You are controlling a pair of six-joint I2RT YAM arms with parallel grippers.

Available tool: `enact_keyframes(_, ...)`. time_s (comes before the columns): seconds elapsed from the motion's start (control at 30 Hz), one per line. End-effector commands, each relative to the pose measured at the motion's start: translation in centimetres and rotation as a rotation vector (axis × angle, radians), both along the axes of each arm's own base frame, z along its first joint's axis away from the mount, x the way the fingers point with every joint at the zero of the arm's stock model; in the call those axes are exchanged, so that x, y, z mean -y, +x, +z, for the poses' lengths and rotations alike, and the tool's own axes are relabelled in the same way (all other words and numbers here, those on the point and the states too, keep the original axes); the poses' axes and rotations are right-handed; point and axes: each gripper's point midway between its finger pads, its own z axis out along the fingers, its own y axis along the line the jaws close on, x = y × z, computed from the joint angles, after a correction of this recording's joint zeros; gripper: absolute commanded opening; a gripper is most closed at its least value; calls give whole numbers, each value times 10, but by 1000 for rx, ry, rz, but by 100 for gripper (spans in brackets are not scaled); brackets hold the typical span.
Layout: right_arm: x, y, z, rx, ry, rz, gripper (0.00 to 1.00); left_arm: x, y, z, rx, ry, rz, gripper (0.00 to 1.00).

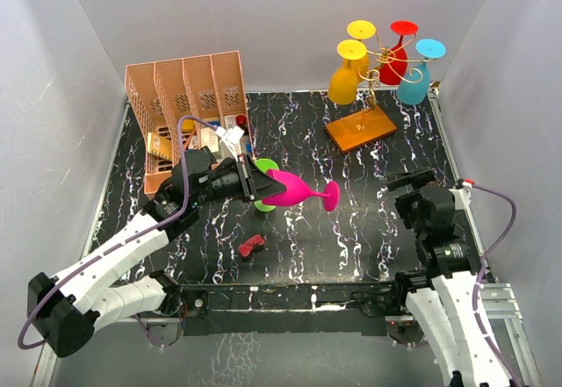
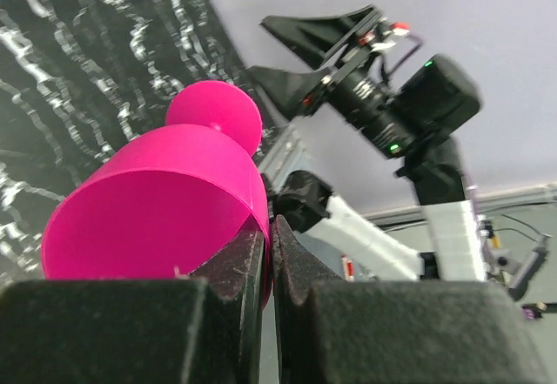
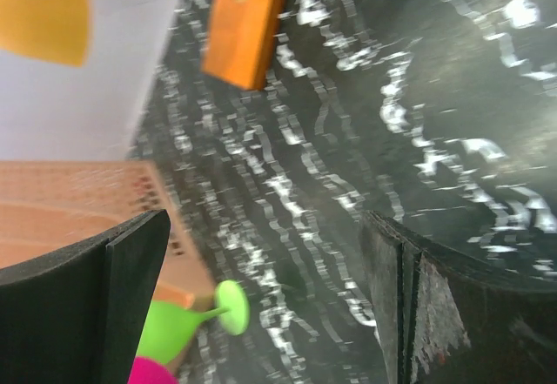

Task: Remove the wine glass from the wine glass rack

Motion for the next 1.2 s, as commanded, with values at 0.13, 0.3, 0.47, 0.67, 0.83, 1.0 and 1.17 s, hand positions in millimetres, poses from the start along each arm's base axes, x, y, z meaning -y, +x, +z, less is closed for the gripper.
enact_keyframes(0.13, 35, 5, 15, -139, -288, -56, 98, -37, -12, -28, -15, 234, 76, 0)
enact_keyframes(0.3, 18, 14, 33, -45, -391, 112, 98, -63, -25, -51, -61, 332, 121, 0)
enact_keyframes(0.47, 25, 6, 41, 73, -413, 70, 98, -120, -20, -74, -84, 543, 344, 0)
enact_keyframes(0.67, 36, -7, 58, 200, -422, -10, 98, -175, 3, -81, -86, 856, 560, 0)
enact_keyframes(0.83, 35, -6, 54, 187, -421, -7, 98, -172, 20, -90, -99, 991, 546, 0)
enact_keyframes(1.0, 28, -1, 41, 142, -405, 34, 98, -147, 37, -104, -95, 1008, 465, 0)
enact_keyframes(1.17, 27, 0, 40, 133, -410, 46, 98, -138, 48, -118, -89, 1056, 422, 0)
